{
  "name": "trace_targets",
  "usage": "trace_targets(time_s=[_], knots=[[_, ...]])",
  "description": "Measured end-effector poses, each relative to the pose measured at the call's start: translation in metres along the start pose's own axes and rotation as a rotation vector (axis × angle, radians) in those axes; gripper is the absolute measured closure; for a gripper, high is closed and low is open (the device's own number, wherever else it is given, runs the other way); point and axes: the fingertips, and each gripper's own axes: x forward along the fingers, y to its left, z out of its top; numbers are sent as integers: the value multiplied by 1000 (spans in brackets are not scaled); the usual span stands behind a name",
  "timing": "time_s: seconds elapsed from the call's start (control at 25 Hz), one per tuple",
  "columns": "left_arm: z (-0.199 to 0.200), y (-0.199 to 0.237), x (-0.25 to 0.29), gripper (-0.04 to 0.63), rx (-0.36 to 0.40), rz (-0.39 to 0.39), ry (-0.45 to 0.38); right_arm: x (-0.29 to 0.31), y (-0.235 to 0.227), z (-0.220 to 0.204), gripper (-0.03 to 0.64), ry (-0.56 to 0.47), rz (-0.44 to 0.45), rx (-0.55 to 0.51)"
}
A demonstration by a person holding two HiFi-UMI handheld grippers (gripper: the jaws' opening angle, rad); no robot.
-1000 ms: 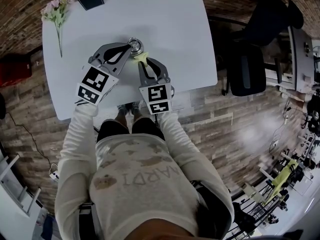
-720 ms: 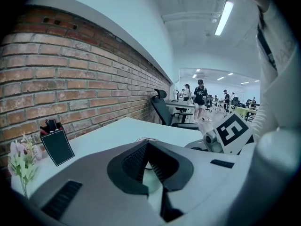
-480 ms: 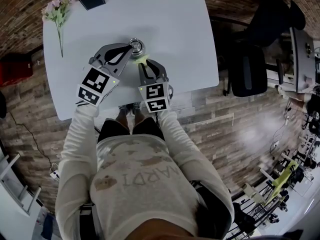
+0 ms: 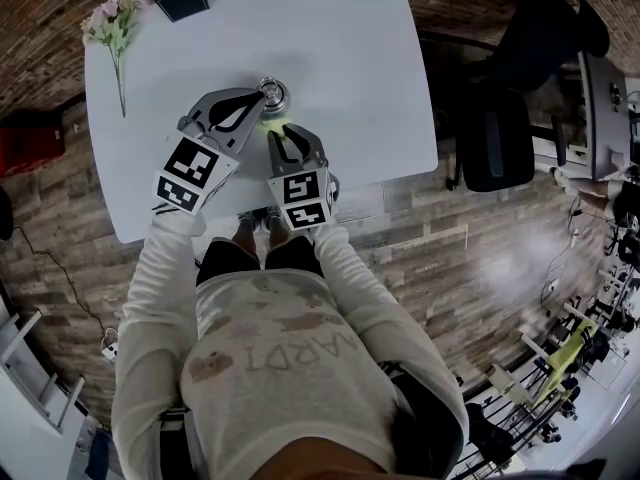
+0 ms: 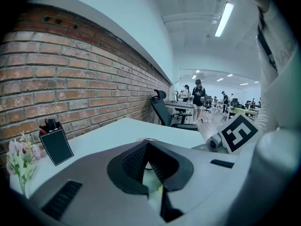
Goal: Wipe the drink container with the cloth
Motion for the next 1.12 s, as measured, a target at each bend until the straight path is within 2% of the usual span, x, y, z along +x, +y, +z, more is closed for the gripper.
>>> trace_targets(time_s=[0.56,0.84,0.92,1.04,1.12], knots=[[0,0,-2,595,-2,-11,-4,17,41,4,546,15,77,-25],[0,1,-4,595,6,-7,-14,5,41,6,546,-12,69,-39],[1,0,-4,595,29,3,-24,-3,37,7,546,-29,53,-31],[5,-2,-8,595,66,27,-64,-16,27,14,546,-66,19,-19],[11,1,-15,595,60,51,-104,-25,22,20,546,-87,2,-12]])
